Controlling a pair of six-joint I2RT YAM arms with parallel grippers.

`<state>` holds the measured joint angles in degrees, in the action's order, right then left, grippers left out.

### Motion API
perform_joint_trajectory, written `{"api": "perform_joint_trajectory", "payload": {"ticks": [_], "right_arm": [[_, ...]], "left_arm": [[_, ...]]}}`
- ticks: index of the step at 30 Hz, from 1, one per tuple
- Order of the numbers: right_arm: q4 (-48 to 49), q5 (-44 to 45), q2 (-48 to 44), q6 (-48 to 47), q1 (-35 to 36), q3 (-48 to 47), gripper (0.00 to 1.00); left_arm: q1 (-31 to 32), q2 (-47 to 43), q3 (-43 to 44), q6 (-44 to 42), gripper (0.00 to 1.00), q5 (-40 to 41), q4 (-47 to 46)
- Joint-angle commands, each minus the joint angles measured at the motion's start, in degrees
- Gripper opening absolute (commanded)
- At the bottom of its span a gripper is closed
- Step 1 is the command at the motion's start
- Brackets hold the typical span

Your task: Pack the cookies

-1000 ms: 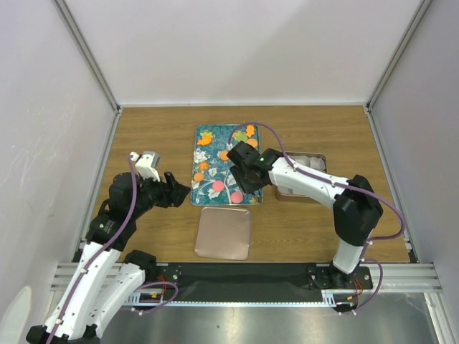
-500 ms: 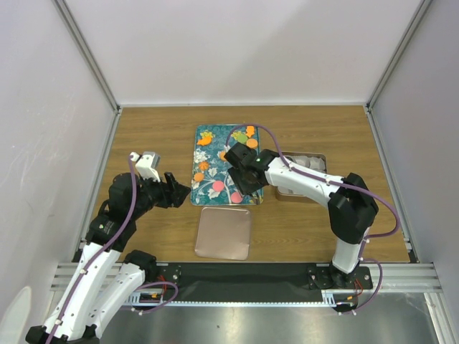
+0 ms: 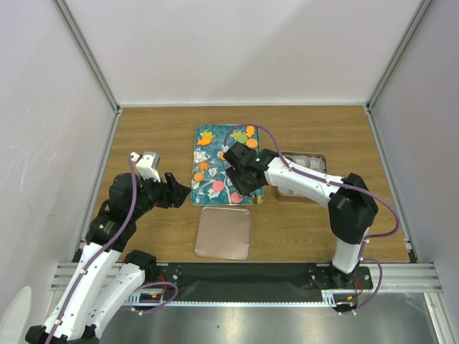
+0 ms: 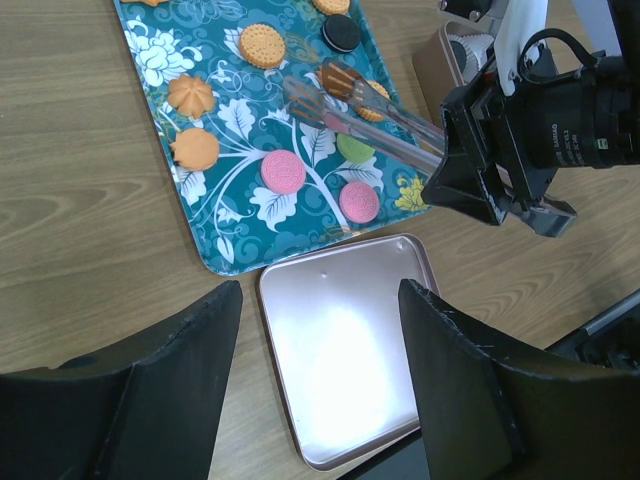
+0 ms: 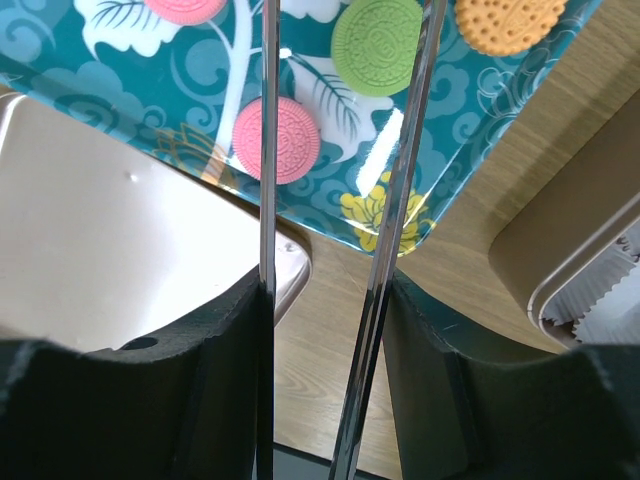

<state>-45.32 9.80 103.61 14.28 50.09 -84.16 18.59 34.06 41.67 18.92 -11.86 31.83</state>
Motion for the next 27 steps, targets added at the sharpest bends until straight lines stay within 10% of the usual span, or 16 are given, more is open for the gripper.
{"api": "perform_joint_trajectory", "payload": {"ticks": [1,27], "right_arm": [[0.1,0.7,0.2,-0.7,-0.9,-1.9,0.50],[0.1,-1.3,1.4,-1.1,-1.0,-0.9,0.45]], "left_arm": [[0.5,-0.5,-0.3,-0.7,0.70,0.6,-1.4],[0.7,-0.2,-0.2,-0.7,0.70,0.9,-1.4]]}}
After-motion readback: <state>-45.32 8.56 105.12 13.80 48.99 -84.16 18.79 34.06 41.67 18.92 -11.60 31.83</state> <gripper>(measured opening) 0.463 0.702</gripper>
